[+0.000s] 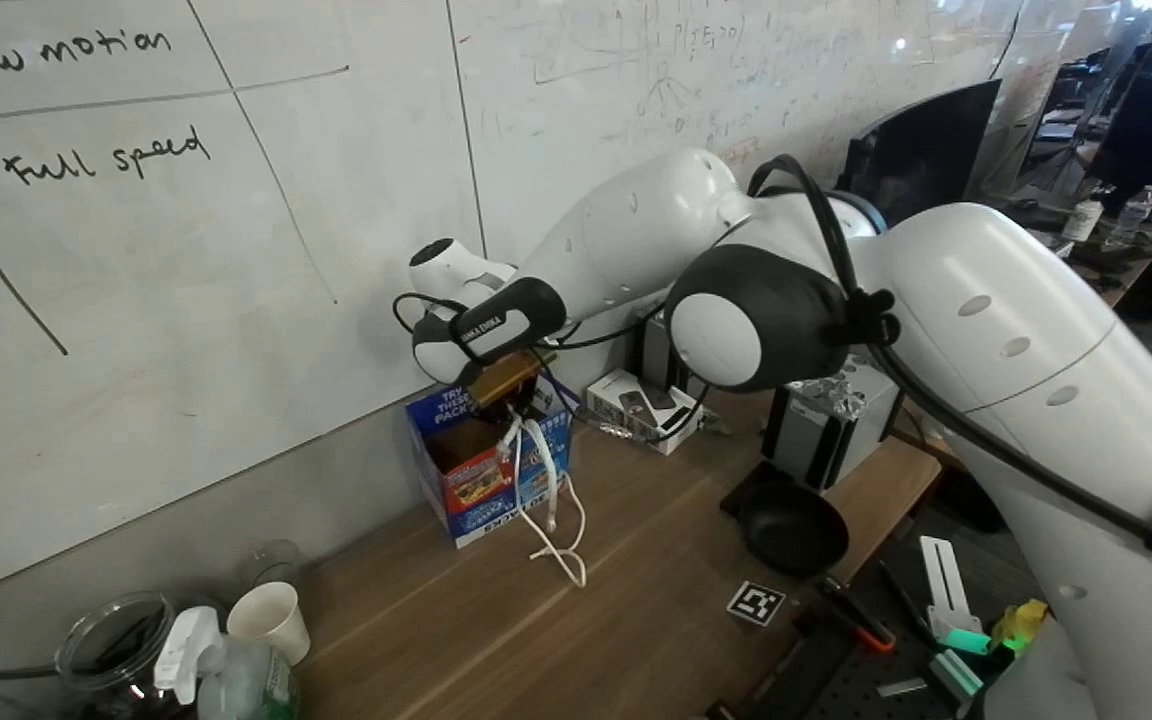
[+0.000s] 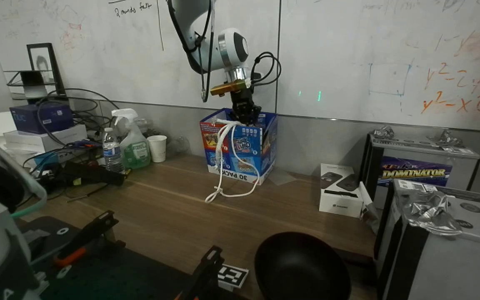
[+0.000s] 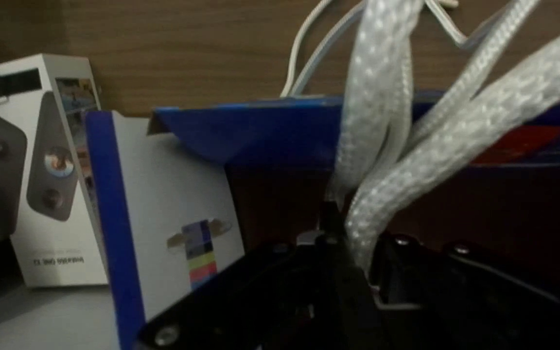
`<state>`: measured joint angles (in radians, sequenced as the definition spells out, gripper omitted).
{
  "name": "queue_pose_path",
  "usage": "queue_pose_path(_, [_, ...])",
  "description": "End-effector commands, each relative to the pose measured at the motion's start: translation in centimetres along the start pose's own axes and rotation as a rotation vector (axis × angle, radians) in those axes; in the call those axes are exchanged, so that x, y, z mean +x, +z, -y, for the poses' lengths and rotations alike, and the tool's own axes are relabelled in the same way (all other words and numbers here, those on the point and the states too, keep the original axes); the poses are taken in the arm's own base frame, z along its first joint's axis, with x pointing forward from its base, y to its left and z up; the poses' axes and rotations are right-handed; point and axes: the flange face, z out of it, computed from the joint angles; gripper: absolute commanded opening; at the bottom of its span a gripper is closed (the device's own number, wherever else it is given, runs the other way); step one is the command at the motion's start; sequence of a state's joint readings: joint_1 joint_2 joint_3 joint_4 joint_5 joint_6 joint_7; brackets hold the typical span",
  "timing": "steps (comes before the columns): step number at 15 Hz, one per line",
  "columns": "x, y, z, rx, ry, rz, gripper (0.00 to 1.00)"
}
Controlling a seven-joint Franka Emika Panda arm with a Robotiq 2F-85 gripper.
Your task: Put the ropes in the box
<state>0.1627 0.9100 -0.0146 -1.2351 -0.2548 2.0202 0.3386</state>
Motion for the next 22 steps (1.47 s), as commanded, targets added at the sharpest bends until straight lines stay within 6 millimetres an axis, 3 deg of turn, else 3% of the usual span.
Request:
queue_pose_path(1, [0.6,1.8,-0.8,-0.009,-0.022,0.134,0.13])
queue_pose_path(7, [1.1,3.1,-1.3,-0.002,-0.036,0.195,0.13])
queue_pose_path(15, [3.3,1.4,-1.1,0.099,-0.050,0.044,0.14])
queue_pose_path(22, [3.3,4.7,0.5,0.261,-0.100,0.047,0.13])
